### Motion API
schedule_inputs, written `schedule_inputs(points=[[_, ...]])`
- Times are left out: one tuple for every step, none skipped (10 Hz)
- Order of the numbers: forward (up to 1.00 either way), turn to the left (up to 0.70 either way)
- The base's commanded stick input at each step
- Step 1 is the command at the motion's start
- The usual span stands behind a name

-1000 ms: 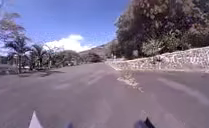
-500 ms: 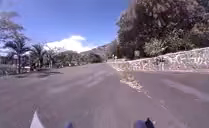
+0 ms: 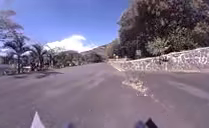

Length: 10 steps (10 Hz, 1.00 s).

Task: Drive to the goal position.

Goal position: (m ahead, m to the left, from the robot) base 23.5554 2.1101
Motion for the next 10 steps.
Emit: schedule_inputs(points=[[0.5, 0.0], [0.5, -0.5], [0.5, -0.5], [0.5, -0.5], [0.5, -0.41], [0.5, -0.21], [0.5, -0.01], [0.5, 0.0], [0.5, 0.0], [0.5, 0.0]])
